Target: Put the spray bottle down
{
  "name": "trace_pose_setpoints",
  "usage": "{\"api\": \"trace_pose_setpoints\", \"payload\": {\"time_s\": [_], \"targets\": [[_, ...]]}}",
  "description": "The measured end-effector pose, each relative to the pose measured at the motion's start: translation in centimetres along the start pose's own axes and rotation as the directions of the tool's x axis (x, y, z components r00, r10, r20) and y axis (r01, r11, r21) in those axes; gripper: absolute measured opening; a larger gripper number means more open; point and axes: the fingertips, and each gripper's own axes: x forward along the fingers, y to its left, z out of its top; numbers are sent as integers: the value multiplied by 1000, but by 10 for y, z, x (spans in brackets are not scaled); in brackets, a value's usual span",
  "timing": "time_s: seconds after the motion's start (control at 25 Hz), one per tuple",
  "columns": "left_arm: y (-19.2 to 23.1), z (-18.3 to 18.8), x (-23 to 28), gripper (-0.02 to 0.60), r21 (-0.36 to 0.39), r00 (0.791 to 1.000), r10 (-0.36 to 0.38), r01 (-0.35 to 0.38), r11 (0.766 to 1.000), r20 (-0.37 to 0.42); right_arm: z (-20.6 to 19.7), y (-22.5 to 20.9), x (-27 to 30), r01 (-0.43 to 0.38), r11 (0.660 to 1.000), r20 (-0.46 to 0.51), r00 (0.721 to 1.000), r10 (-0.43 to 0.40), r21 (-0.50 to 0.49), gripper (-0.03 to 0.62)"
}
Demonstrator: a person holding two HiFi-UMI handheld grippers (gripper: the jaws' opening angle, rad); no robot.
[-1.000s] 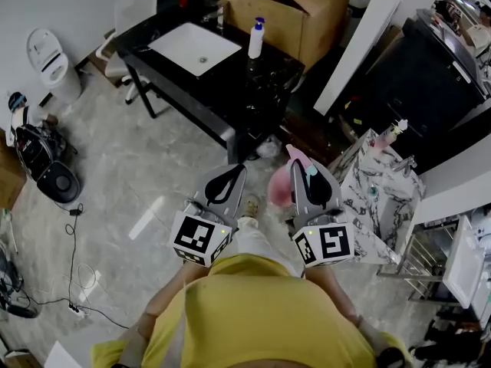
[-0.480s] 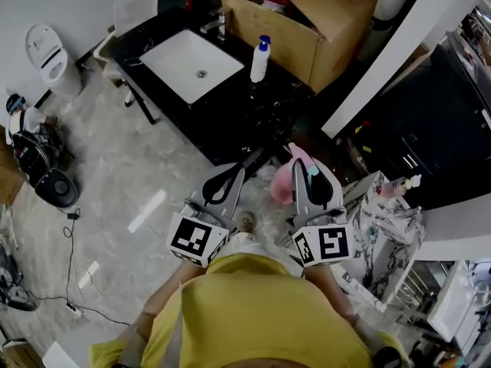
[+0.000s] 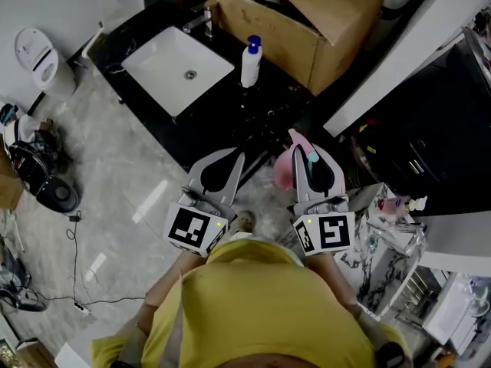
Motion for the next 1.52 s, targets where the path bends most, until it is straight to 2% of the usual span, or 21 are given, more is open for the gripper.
{"api": "trace_pose_setpoints", "payload": {"time_s": [0.2, 0.52, 0.76, 1.04, 1.52], "targets": [[8, -8, 18, 0, -7, 1000, -9, 8, 1000, -22, -7, -9, 14, 6, 1000, -4, 1000, -6, 5, 64], [22, -8, 39, 0, 7, 999, -46, 47, 999, -15, -5, -16, 31, 38, 999, 3, 999, -38, -3, 64], [31, -1, 59, 0, 14, 994, -101, 102, 995, -47, -8, -28, 55, 74, 997, -10, 997, -74, 19, 64], [55, -15, 89, 0, 9, 989, -126, 127, 992, -82, -23, -43, 96, 92, 995, -5, 996, -92, 32, 64], [88, -38, 139, 0, -10, 985, -126, 125, 992, -116, -49, -74, 166, 97, 994, 37, 995, -95, -55, 64]]}}
